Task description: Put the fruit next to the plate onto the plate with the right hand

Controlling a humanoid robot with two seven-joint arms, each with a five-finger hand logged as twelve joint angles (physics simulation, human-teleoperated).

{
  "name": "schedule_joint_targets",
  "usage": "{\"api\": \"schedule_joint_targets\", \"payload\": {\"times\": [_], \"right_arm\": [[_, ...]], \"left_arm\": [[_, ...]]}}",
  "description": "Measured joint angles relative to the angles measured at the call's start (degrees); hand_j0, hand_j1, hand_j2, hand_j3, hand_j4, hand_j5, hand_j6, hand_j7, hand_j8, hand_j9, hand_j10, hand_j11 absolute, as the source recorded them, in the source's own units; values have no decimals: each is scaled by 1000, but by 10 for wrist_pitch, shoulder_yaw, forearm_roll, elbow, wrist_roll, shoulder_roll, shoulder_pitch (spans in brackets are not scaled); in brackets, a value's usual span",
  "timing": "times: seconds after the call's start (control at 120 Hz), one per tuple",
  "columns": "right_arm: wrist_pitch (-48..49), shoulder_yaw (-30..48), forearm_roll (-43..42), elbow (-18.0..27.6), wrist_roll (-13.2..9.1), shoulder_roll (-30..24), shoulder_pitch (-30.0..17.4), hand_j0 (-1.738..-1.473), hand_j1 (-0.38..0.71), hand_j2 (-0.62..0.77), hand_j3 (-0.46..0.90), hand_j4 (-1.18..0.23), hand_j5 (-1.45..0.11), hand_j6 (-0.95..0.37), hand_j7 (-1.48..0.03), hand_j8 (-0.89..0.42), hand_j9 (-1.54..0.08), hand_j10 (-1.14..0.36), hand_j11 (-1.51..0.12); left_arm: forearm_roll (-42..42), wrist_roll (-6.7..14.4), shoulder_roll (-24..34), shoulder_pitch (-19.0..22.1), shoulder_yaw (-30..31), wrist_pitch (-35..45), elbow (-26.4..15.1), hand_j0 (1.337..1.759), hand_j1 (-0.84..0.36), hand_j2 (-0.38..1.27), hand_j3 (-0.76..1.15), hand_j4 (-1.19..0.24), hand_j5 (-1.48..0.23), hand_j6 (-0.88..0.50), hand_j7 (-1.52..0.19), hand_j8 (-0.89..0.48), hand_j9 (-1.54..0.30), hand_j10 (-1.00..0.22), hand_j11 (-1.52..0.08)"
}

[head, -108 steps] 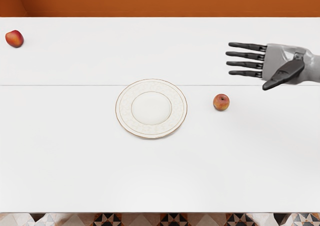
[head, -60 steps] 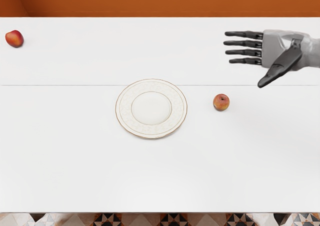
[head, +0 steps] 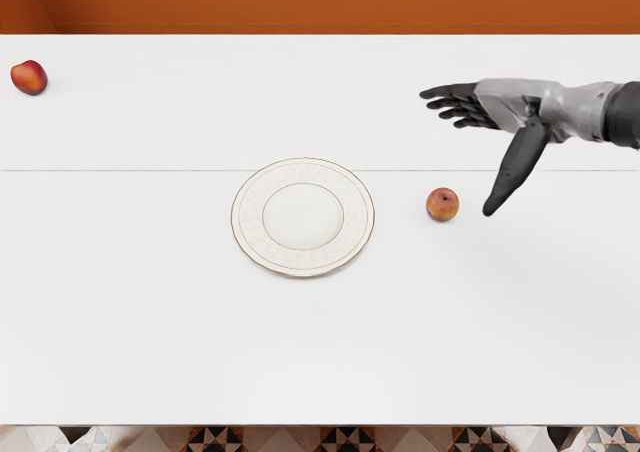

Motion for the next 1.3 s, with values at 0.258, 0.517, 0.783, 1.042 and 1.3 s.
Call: {"api": "schedule_joint_targets", "payload": {"times": [0.258,0.517,0.783,1.042,1.3], "right_arm": [[-76,-26,-47,7,-72,46,0,-1658,-278,-11,0,-64,-79,-65,-79,-64,-79,-63,-79],[-151,-66,-129,11,-80,82,0,-1658,-241,-17,0,-94,-119,-95,-118,-94,-118,-93,-118],[-211,-117,-187,17,-83,103,0,-1658,-222,-20,0,-111,-140,-112,-140,-111,-140,-110,-140],[-249,-157,-226,24,-87,115,0,-1658,-135,-34,0,-183,-234,-185,-233,-184,-234,-182,-234],[-276,-182,-262,25,-109,134,-1,-1658,-35,-50,0,-267,-343,-268,-342,-267,-343,-266,-343]], "left_arm": [[0,0,0,0,0,0,0,1658,69,47,0,-233,-303,-233,-303,-233,-303,-233,-303],[0,0,0,0,0,0,0,1658,69,47,0,-233,-303,-233,-303,-233,-303,-233,-303],[0,0,0,0,0,0,0,1658,69,47,0,-233,-303,-233,-303,-233,-303,-233,-304],[0,0,0,0,0,0,0,1658,69,47,0,-233,-303,-233,-304,-233,-304,-233,-304],[0,0,0,0,0,0,0,1658,69,47,0,-233,-304,-233,-304,-233,-304,-233,-304]]}}
